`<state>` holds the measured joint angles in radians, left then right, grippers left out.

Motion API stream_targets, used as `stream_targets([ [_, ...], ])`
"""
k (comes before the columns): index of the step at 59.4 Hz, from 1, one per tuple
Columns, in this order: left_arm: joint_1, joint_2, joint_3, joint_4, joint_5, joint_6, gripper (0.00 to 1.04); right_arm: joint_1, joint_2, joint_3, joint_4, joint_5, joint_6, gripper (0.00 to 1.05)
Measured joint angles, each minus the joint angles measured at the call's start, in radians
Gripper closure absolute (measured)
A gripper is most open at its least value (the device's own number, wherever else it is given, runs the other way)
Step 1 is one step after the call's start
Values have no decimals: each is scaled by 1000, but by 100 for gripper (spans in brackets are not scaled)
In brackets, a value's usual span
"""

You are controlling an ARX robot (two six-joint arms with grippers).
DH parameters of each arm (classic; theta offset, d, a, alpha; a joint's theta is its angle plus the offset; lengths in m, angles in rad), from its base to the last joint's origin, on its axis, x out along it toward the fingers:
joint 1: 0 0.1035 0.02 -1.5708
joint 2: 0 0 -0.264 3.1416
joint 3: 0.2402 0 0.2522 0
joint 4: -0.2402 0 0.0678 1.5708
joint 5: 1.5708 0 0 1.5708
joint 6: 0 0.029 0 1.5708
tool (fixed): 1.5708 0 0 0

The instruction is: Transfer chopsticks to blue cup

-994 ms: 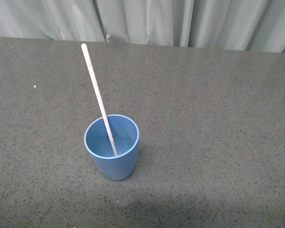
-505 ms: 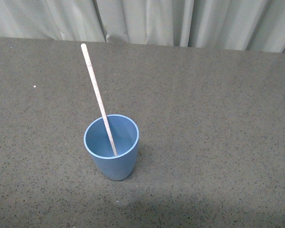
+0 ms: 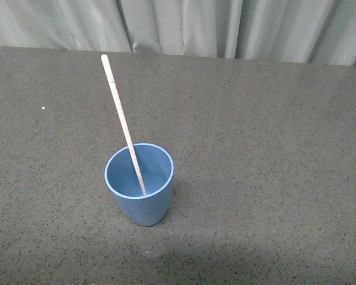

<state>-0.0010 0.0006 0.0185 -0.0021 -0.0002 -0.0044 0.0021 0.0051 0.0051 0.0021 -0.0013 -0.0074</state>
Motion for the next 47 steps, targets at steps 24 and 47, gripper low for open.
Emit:
stream_targets([
  [24,0,0,0,0,0,0,7,0,-1,0,0,0,0,34],
  [47,0,0,0,0,0,0,7,0,-1,0,0,0,3,9],
])
